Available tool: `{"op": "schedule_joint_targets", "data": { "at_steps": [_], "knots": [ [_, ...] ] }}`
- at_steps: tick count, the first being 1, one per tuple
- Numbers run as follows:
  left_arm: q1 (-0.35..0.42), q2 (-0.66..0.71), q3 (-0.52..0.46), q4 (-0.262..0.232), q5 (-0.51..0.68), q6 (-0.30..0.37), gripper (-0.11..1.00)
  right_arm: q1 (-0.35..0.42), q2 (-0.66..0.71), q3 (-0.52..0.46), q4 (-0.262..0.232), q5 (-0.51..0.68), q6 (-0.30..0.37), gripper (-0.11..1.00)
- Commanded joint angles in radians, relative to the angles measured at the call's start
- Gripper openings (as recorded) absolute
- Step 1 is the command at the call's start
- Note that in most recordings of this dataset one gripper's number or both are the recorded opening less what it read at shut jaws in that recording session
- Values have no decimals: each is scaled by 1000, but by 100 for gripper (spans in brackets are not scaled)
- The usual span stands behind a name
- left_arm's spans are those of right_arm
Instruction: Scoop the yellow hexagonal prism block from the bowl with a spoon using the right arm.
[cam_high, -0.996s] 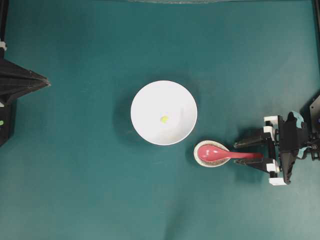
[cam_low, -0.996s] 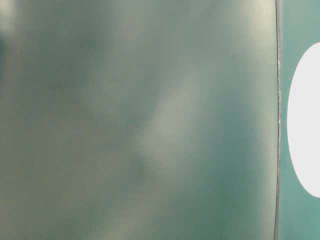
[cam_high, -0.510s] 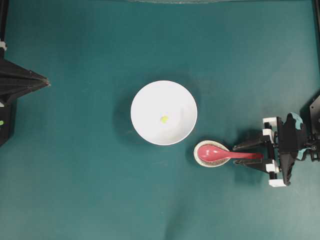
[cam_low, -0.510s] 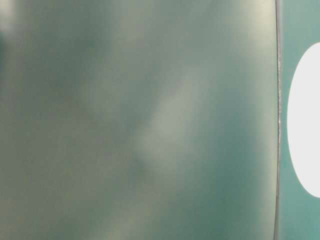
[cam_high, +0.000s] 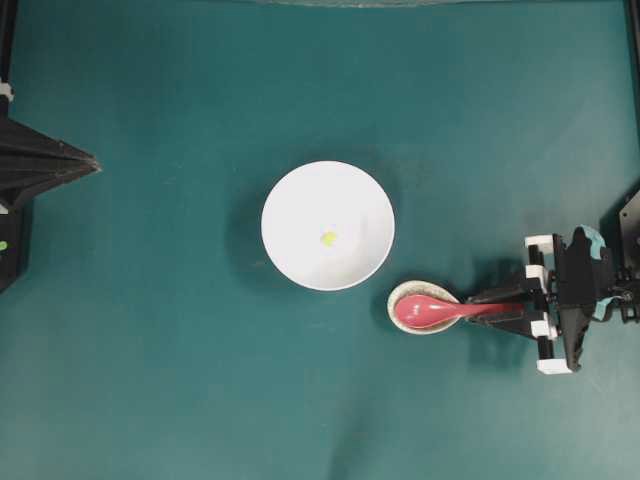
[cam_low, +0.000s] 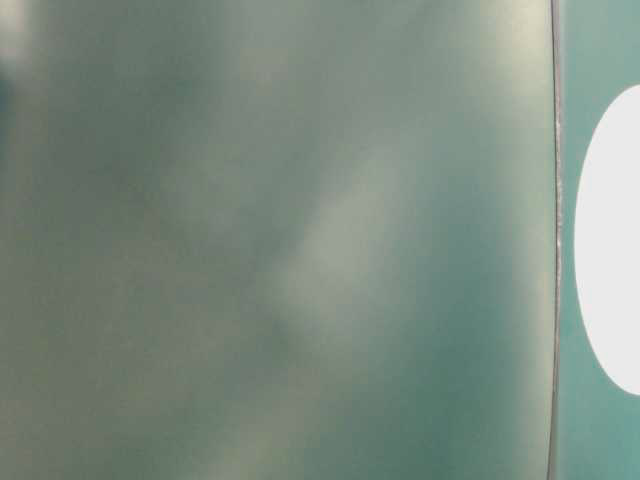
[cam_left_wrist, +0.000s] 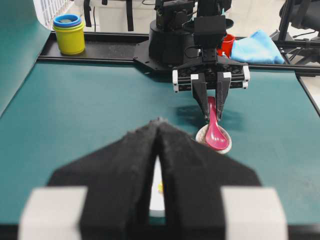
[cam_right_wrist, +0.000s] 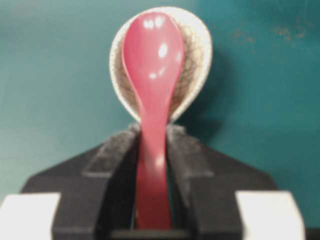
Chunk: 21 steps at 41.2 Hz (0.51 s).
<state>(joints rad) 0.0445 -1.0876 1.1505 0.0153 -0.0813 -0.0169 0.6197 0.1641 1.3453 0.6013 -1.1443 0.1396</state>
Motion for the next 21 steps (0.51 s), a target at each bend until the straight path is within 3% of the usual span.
{"op": "schedule_joint_targets", "data": {
  "at_steps": [1,10,21],
  "knots": [
    [2,12,-26,2,-6,-2,3,6,-11,-6,-2,-3,-2,25],
    [2,12,-26,2,-6,-2,3,6,-29,-6,-2,-3,-2,24],
    [2,11,-28,2,-8,3,3,2,-156,11,0,58,-9,24]
  ]
}}
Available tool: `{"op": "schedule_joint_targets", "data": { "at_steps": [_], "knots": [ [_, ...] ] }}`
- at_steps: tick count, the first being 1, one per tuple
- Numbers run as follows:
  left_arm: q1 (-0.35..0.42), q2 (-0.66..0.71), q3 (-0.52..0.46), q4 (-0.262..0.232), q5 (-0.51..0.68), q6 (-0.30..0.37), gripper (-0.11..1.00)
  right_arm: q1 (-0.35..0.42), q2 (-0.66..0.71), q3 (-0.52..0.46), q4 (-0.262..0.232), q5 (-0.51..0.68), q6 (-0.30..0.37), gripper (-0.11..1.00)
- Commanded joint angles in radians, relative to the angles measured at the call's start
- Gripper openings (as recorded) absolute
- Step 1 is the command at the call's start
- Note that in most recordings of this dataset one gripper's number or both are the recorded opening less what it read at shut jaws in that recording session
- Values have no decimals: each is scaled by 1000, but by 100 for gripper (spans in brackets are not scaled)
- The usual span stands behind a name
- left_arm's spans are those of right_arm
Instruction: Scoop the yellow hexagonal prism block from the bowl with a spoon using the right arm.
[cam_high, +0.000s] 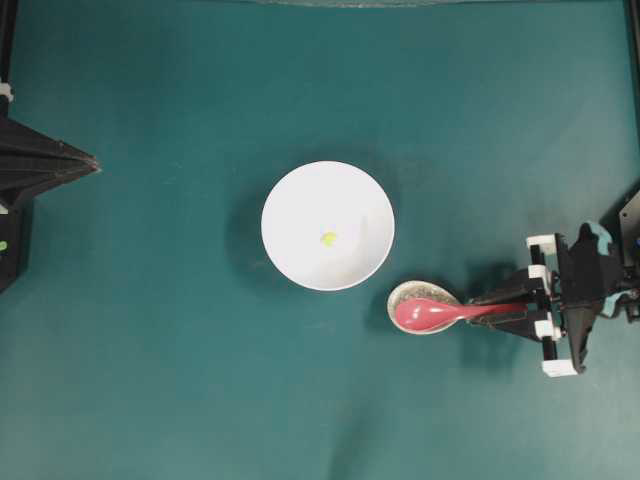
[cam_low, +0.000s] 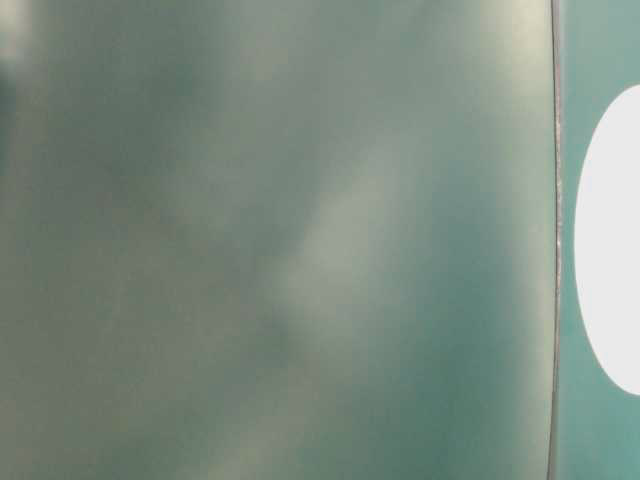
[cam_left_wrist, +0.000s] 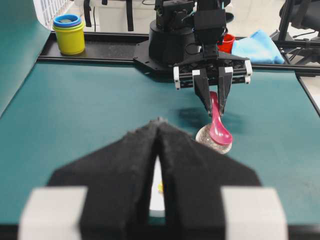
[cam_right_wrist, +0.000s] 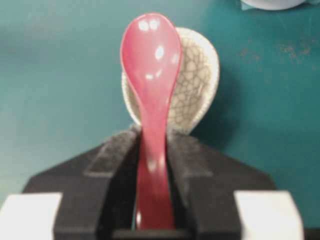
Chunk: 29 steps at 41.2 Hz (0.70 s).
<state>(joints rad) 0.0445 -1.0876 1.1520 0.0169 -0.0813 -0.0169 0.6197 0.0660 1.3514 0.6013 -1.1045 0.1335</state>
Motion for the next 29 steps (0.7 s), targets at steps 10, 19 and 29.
{"op": "schedule_joint_targets", "data": {
  "at_steps": [10,19,29],
  "knots": [
    [2,9,-29,0,-9,5,3,-28,-167,8,3,115,-57,24],
    [2,6,-31,0,-9,2,3,-63,-195,-14,3,213,-101,24],
    [2,6,-31,0,-9,0,3,-66,-195,-31,5,249,-101,24]
  ]
}}
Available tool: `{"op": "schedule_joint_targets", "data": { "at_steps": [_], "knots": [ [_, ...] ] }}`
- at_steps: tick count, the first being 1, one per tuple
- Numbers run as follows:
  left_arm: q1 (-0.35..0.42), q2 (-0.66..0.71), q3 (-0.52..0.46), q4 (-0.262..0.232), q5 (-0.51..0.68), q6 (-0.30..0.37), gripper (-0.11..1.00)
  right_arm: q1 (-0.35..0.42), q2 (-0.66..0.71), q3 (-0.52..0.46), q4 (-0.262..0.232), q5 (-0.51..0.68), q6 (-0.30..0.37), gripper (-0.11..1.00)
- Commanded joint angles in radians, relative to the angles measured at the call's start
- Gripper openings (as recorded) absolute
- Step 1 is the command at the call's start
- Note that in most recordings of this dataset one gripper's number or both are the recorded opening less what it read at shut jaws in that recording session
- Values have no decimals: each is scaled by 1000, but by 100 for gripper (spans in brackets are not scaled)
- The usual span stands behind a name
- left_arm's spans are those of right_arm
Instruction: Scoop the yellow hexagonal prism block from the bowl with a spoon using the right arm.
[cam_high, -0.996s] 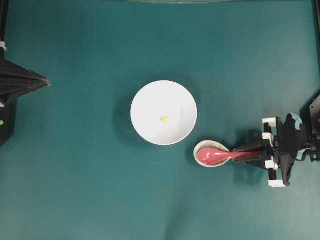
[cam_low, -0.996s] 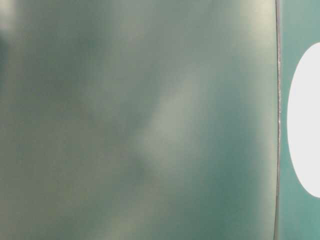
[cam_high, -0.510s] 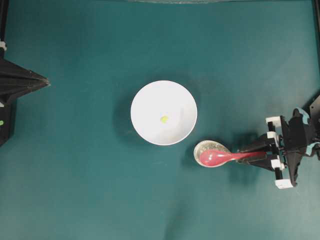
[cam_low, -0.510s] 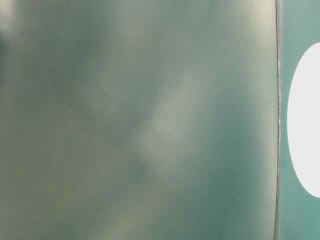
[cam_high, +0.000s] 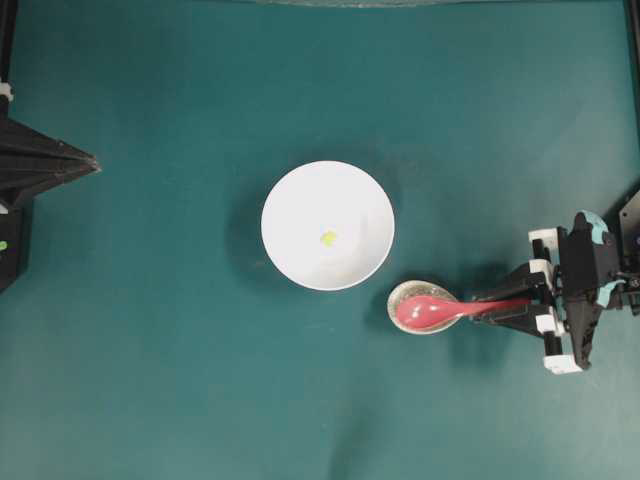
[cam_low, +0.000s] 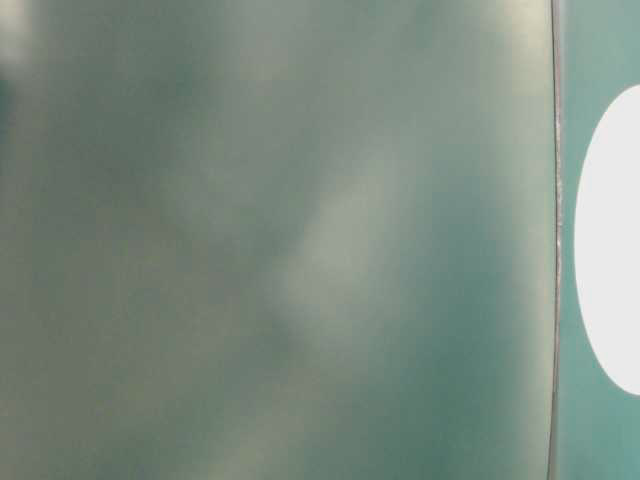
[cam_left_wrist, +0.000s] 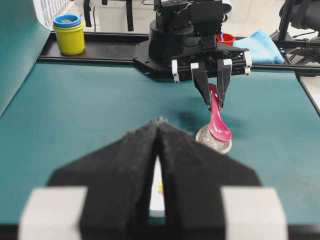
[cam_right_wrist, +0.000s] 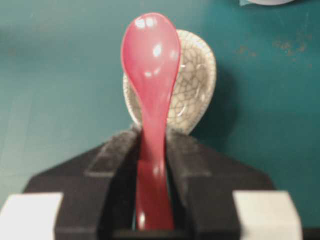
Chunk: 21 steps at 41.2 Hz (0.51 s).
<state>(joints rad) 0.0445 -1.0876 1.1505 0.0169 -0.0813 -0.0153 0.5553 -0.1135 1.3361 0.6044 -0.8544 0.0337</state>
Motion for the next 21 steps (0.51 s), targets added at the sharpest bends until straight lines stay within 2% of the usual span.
{"op": "schedule_joint_targets", "data": {
  "at_steps": [1,10,21],
  "knots": [
    [2,6,-29,0,-9,-2,3,-2,-15,-15,2,0,-2,24],
    [2,5,-29,0,-9,-2,3,0,-15,-12,3,12,-2,26],
    [2,6,-29,0,-9,-2,3,-2,-15,-11,5,14,-2,35]
  ]
}}
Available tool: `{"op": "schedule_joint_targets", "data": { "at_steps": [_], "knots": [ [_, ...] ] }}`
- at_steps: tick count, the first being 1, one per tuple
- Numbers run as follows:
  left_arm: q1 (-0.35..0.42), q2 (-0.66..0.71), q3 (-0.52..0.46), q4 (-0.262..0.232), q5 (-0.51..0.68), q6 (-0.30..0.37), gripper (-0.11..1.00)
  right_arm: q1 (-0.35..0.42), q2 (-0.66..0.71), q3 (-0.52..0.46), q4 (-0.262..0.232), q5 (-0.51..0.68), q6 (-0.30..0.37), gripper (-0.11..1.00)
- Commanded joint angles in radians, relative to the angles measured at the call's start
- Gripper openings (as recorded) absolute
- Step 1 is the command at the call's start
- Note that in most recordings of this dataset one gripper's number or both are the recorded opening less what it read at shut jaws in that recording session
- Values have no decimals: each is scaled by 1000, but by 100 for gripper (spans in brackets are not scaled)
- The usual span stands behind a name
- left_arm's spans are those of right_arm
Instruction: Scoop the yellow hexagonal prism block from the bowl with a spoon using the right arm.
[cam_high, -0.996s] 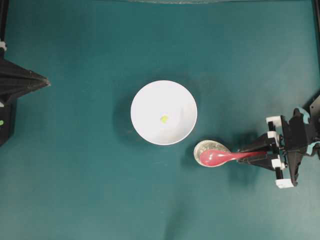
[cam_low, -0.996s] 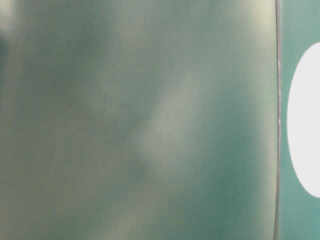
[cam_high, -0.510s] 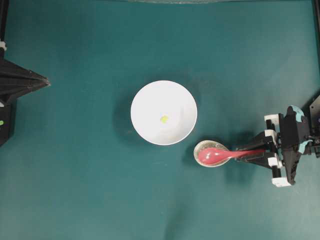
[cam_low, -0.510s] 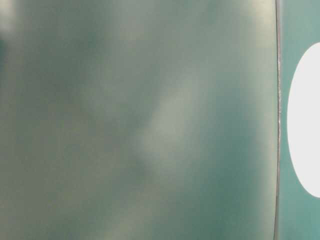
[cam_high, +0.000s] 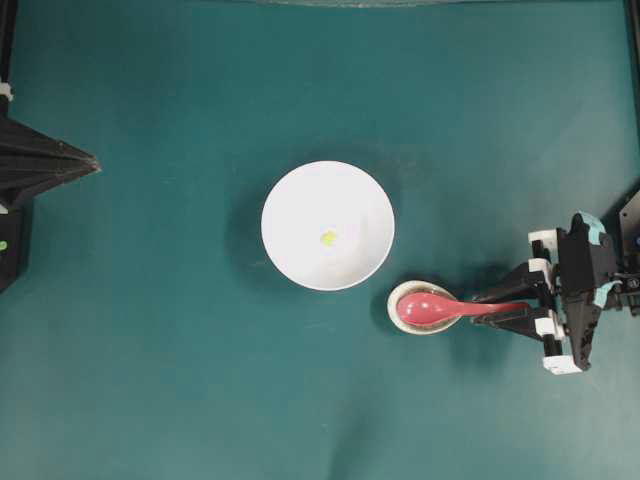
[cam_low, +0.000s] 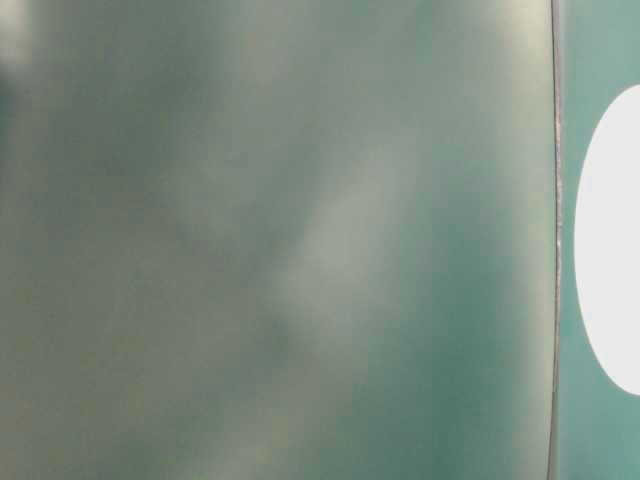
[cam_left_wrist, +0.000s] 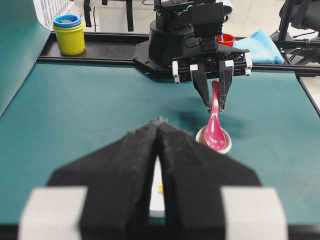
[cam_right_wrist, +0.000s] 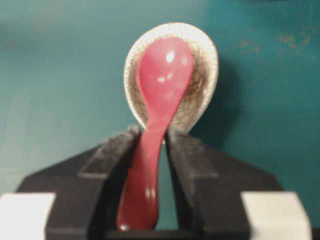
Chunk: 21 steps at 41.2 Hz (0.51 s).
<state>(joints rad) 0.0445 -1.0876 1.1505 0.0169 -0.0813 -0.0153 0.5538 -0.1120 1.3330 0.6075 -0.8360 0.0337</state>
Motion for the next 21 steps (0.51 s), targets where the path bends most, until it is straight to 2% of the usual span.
{"op": "schedule_joint_targets", "data": {
  "at_steps": [1,21],
  "knots": [
    [2,5,-29,0,-11,-2,3,0,-17,-6,3,-5,-2,35],
    [2,6,-31,0,-15,-2,3,-11,-17,20,17,0,-3,36]
  ]
}}
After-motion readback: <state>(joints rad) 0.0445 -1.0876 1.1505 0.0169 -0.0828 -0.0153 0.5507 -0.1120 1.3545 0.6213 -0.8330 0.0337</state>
